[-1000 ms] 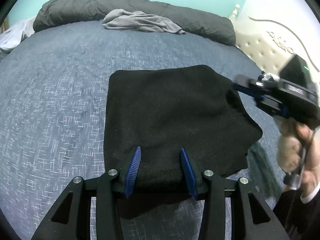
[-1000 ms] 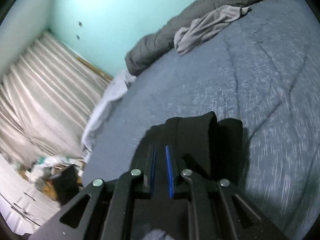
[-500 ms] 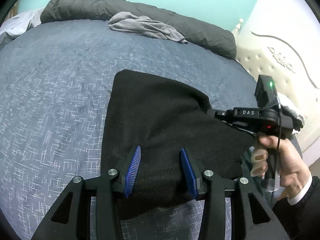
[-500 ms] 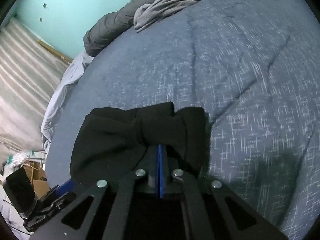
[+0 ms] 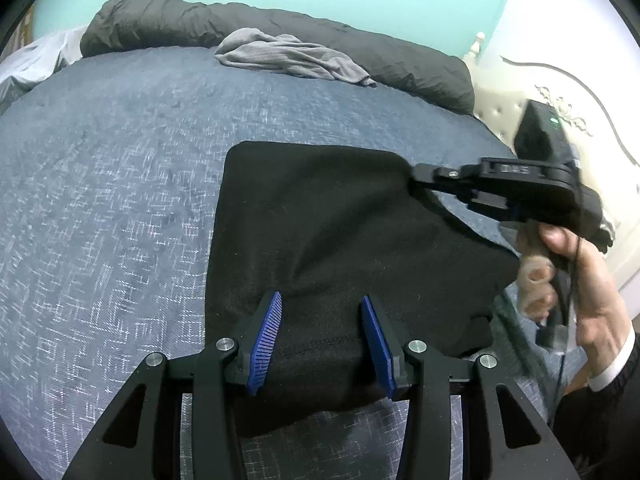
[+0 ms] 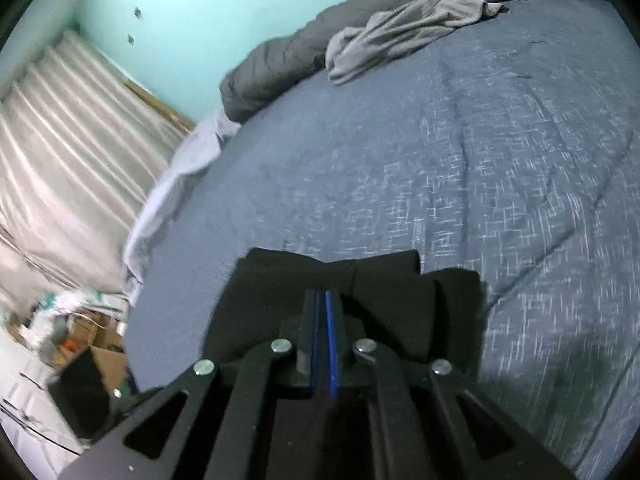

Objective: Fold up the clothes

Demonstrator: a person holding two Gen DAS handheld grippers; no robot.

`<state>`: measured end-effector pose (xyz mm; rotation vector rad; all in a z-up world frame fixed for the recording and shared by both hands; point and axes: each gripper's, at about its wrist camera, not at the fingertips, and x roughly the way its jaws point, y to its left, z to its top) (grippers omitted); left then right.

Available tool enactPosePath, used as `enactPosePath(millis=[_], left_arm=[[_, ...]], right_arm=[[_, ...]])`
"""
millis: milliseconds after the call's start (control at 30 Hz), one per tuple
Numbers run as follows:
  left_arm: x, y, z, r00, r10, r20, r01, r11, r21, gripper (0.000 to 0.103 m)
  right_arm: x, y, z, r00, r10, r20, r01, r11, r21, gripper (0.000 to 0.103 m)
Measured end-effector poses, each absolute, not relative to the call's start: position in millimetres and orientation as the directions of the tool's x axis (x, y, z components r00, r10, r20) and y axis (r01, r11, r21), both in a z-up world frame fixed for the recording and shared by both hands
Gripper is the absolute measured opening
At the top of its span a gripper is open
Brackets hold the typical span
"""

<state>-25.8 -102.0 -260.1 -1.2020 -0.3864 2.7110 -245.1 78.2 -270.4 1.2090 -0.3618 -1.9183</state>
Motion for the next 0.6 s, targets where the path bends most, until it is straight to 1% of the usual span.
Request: enactPosePath(millis=[33,167,300,367,400,433,600], left_arm=[[-26,-101,-260,-0.668,0.24,-0.705,-0.036,-0.956,-0.291,0.045],[-26,-98,-260,-0.669,0.236,-0.705,-0.047,-0.96,-0.277,0.045],[-26,-99,-260,-0.669,0.235,-0.705,-0.043,-0.959,-0.279,0.045],[-26,-100,-260,-0.669,0.235,-0.705,-0.042,-0.959,-0.28,0.045],[-25,-100,-260,-0.669,0.235,-0.705,-0.041,-0.959,-0.281,0.045],[-25,-100,-259,-0.67,0.236,-0.704,-0.041,-0.959,-0.282,0.045],[-25,-101,-258,-0.672,0.239,-0.7,-0.034,-0.955,-0.294,0.045]], right_arm=[[-248,75,-273,-0.19,-0.758,-0.624,0.485,-0.625,0.611,0.0],[-255,74,-287,-0.171,-0.724,-0.668,0.443,-0.662,0.605,0.0],[-252,87,-279,-0.236,-0.698,-0.676,0.429,-0.699,0.572,0.0],[-251,101,-272,-0.267,-0.71,-0.652,0.407,-0.697,0.591,0.001],[-249,109,-268,-0.273,-0.724,-0.633,0.402,-0.684,0.609,0.005],[-244,114,-263,-0.267,-0.739,-0.619,0.412,-0.668,0.62,0.005],[-205,119,-245,-0.224,-0.766,-0.603,0.493,-0.622,0.608,0.005]])
